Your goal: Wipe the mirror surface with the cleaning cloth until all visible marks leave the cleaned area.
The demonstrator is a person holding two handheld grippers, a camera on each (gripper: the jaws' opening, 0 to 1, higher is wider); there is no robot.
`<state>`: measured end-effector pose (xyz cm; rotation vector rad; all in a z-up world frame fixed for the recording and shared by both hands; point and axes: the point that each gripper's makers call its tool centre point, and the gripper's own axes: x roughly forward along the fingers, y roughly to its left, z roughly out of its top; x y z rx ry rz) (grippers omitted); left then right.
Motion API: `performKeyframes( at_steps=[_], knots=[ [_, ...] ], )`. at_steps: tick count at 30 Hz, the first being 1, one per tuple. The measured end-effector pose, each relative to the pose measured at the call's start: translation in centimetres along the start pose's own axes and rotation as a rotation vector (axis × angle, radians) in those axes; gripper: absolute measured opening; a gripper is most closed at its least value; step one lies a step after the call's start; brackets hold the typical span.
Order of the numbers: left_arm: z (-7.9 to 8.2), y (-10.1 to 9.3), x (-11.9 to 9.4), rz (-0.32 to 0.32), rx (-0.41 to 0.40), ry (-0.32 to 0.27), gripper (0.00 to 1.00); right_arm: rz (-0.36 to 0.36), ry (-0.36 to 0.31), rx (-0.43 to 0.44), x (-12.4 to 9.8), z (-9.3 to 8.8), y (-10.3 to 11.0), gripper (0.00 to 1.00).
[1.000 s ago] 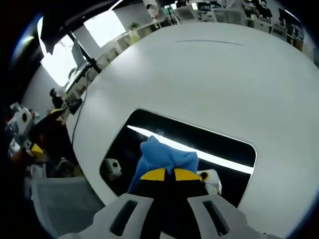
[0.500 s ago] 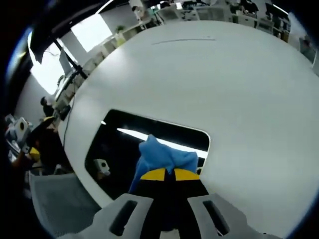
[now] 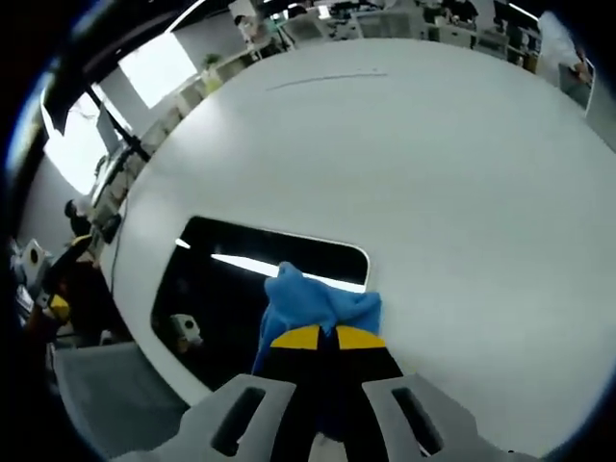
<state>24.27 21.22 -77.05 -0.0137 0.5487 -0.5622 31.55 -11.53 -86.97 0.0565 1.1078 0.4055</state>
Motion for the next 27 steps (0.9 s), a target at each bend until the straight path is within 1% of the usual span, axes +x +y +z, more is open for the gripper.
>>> performKeyframes(
  at_steps=[3, 5, 7, 11, 16, 18, 23, 27],
  knots=[
    [0.0, -0.3, 0.0, -0.007, -0.002, 0.001, 1.00, 0.008, -0.009, 0.006, -0.1, -0.1, 0.1, 0.00],
    [0.2, -0.7, 0.2, -0.011, 0.003, -0.001, 1.00, 0.007, -0.005, 0.033, -0.2, -0.2, 0.3, 0.00],
    [0.4, -0.9, 0.3, -0.015, 0.005, -0.004, 1.00, 0.001, -0.001, 0.027, -0.3, -0.5, 0.4, 0.00],
    [0.6, -1.0, 0.4, -0.017, 0.011, -0.009, 1.00, -0.008, 0.007, 0.015, -0.7, -1.4, 0.9, 0.00],
    [0.5, -0.9, 0.3, -0.014, 0.014, -0.005, 1.00, 0.000, 0.016, -0.001, -1.2, -2.7, 1.3, 0.00],
    [0.3, -0.8, 0.3, -0.013, 0.012, -0.002, 1.00, 0.006, 0.020, 0.019, -1.5, -3.3, 1.3, 0.00],
    [-0.1, -0.9, 0.2, -0.018, 0.018, 0.010, 1.00, 0.008, 0.037, 0.012, -2.2, -4.9, 1.5, 0.00],
    [-0.2, -0.7, 0.2, -0.019, 0.018, 0.014, 1.00, 0.008, 0.054, 0.017, -2.6, -5.7, 1.9, 0.00]
  ],
)
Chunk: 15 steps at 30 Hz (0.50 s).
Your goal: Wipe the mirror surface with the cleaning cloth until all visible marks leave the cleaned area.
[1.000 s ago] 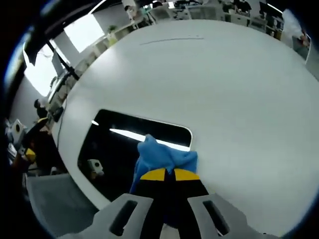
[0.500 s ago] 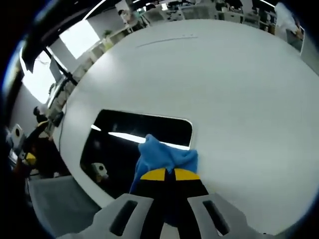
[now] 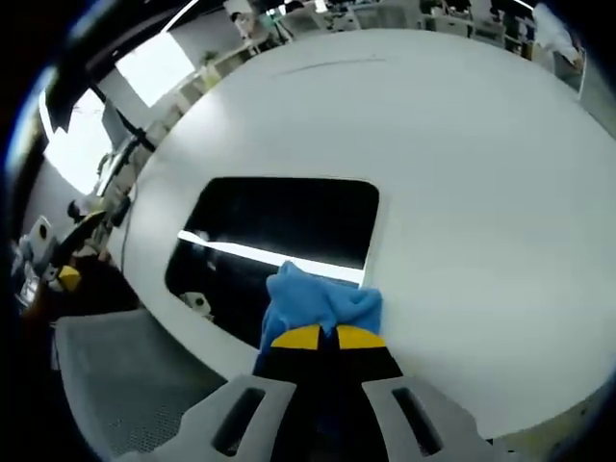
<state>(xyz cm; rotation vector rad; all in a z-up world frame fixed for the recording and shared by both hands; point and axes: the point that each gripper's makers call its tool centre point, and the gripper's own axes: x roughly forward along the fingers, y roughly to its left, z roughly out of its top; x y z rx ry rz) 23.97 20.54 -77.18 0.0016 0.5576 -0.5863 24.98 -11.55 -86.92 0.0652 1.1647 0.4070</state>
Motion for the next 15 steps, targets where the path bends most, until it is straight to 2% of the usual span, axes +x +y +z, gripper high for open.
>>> performKeyframes(
  at_steps=[11, 15],
  knots=[
    [0.5, 0.5, 0.3, -0.013, 0.006, -0.005, 1.00, -0.019, 0.016, 0.028, 0.2, 0.3, 0.2, 0.00],
    [0.4, 0.6, 0.3, -0.016, 0.003, -0.004, 1.00, -0.005, 0.020, 0.039, 0.6, 0.4, 1.4, 0.00]
  ],
)
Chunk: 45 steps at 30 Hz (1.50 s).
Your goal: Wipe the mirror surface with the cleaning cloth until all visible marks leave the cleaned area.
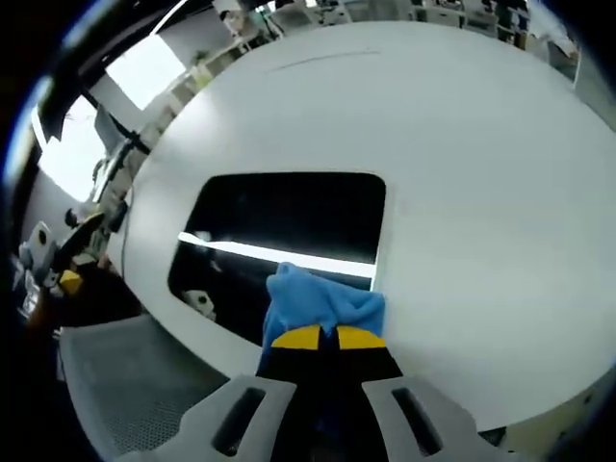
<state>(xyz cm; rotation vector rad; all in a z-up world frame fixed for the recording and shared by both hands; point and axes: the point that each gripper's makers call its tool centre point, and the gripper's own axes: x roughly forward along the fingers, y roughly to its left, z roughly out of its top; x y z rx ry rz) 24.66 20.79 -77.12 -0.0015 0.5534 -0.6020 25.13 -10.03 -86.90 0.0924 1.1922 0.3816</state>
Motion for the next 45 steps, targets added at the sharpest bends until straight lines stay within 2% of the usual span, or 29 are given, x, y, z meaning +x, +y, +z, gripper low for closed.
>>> performKeyframes(
  at_steps=[9, 22, 28, 33, 40, 45],
  knots=[
    [-0.5, 0.3, -0.1, -0.008, -0.003, 0.014, 1.00, 0.007, 0.002, -0.041, 1.4, 1.0, 3.5, 0.00],
    [-0.6, 1.0, -0.3, -0.010, -0.005, 0.007, 1.00, 0.016, 0.011, -0.085, 2.9, 2.0, 6.7, 0.00],
    [-0.7, 1.3, -0.5, -0.007, -0.006, 0.009, 1.00, 0.046, 0.018, -0.122, 4.1, 2.7, 9.7, 0.00],
    [-0.4, 1.7, -0.7, 0.005, -0.008, 0.000, 1.00, 0.061, 0.014, -0.192, 5.0, 3.2, 12.2, 0.00],
    [-0.8, 2.0, -1.2, 0.020, -0.013, 0.003, 1.00, 0.080, 0.007, -0.221, 5.7, 3.7, 14.0, 0.00],
    [-1.2, 1.5, -1.1, 0.019, -0.019, 0.009, 1.00, 0.086, 0.001, -0.263, 6.3, 4.2, 15.2, 0.00]
  ],
)
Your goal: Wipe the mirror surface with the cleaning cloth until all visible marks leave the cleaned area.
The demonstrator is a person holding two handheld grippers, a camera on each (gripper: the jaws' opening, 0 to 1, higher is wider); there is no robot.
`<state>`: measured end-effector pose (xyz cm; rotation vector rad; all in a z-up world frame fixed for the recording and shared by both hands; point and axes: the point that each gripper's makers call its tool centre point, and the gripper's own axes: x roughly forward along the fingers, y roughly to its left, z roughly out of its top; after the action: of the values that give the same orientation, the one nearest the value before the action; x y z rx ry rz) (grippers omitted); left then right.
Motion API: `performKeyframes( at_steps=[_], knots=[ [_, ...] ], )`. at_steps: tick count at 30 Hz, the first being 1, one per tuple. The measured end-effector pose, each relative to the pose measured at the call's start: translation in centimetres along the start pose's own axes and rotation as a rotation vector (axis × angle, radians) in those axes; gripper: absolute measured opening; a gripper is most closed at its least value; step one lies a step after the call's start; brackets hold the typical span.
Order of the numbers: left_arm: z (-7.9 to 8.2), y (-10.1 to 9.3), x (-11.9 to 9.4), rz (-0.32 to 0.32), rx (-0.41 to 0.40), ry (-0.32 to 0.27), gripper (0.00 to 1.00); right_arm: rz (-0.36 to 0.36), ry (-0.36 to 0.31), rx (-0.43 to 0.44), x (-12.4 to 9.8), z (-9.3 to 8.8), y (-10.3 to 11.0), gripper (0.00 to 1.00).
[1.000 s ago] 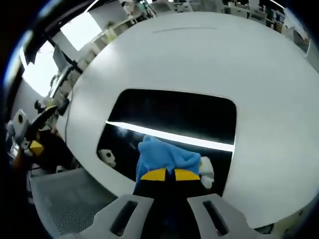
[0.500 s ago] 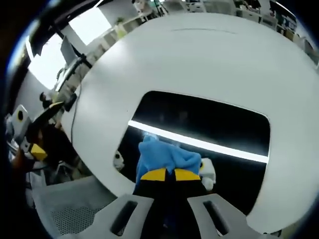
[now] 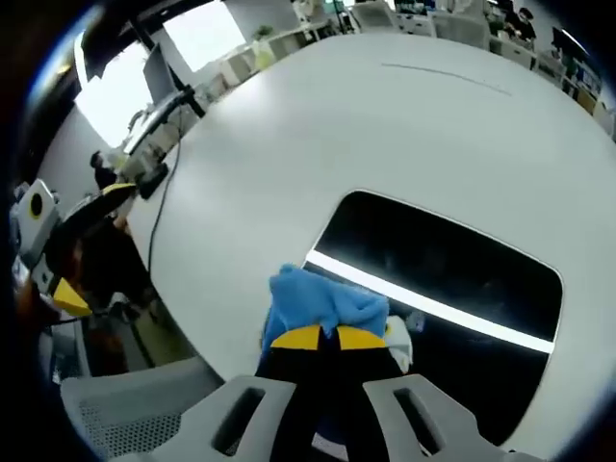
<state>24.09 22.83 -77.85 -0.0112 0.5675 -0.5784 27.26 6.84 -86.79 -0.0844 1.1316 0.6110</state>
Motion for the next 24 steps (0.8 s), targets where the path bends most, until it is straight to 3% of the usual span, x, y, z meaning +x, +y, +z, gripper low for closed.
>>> performKeyframes(
  at_steps=[10, 16, 18, 24],
  knots=[
    [0.8, -0.4, 0.3, -0.004, 0.020, -0.011, 1.00, 0.032, 0.003, -0.042, 0.3, 0.3, 0.6, 0.00],
    [0.4, 0.0, 0.1, 0.002, 0.015, -0.003, 1.00, 0.026, 0.030, -0.067, 0.4, 0.4, 0.7, 0.00],
    [0.2, 0.0, 0.0, 0.004, 0.010, 0.000, 1.00, 0.035, 0.033, -0.003, 0.4, 0.5, 0.5, 0.00],
    [-0.5, 0.5, -0.1, 0.008, -0.006, 0.011, 1.00, 0.014, 0.003, -0.034, 0.8, 1.8, -0.1, 0.00]
  ],
)
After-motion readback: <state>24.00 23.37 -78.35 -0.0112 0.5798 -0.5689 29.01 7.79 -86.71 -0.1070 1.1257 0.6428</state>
